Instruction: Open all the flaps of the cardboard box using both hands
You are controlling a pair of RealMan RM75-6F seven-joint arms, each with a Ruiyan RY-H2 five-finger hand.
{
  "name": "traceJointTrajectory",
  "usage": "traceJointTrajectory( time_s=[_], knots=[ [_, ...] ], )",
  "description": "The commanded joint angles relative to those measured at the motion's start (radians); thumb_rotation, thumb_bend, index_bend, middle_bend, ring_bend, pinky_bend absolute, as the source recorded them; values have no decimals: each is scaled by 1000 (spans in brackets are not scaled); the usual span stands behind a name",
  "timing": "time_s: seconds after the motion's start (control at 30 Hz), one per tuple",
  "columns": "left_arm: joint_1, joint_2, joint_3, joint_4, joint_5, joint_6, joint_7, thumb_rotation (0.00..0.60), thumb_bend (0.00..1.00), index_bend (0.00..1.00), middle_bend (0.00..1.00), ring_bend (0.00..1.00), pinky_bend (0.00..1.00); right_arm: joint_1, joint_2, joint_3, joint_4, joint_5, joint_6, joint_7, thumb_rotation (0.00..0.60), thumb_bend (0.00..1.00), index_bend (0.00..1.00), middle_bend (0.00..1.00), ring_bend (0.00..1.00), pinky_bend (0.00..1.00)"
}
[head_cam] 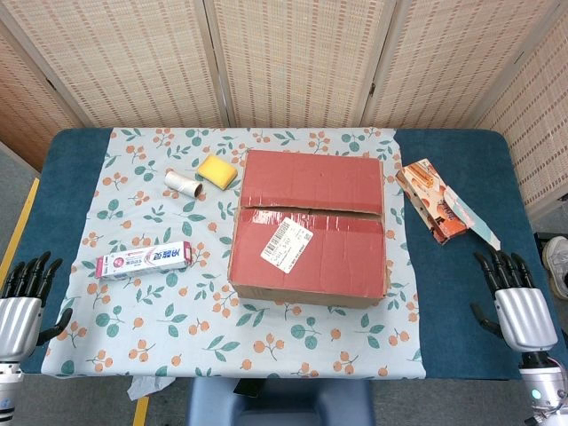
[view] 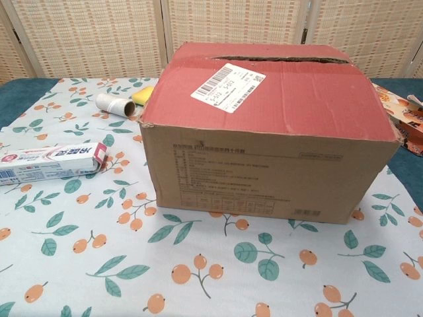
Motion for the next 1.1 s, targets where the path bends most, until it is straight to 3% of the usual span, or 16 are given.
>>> traceJointTrajectory(
  time_s=[0.03,0.27,0.43,0.8,1.1],
  knots=[
    [0,0,-1,-1,-5,-2,5,600,383,0,0,0,0,3,-2,2,-1,9,-8,-9,600,379,0,0,0,0],
    [0,2,3,-9,-1,-2,12,600,383,0,0,0,0,5,-8,8,-3,24,-12,-28,600,379,0,0,0,0],
    [-2,5,7,-8,8,-5,5,600,384,0,0,0,0,23,-36,51,-12,49,3,-66,600,379,0,0,0,0],
    [-20,17,14,-18,-2,-52,-18,600,384,0,0,0,0,186,-14,180,-205,155,-123,-376,600,379,0,0,0,0],
    [-31,44,21,-16,-8,-89,-115,600,393,0,0,0,0,372,-77,284,-260,367,-256,-620,600,379,0,0,0,0]
  ],
)
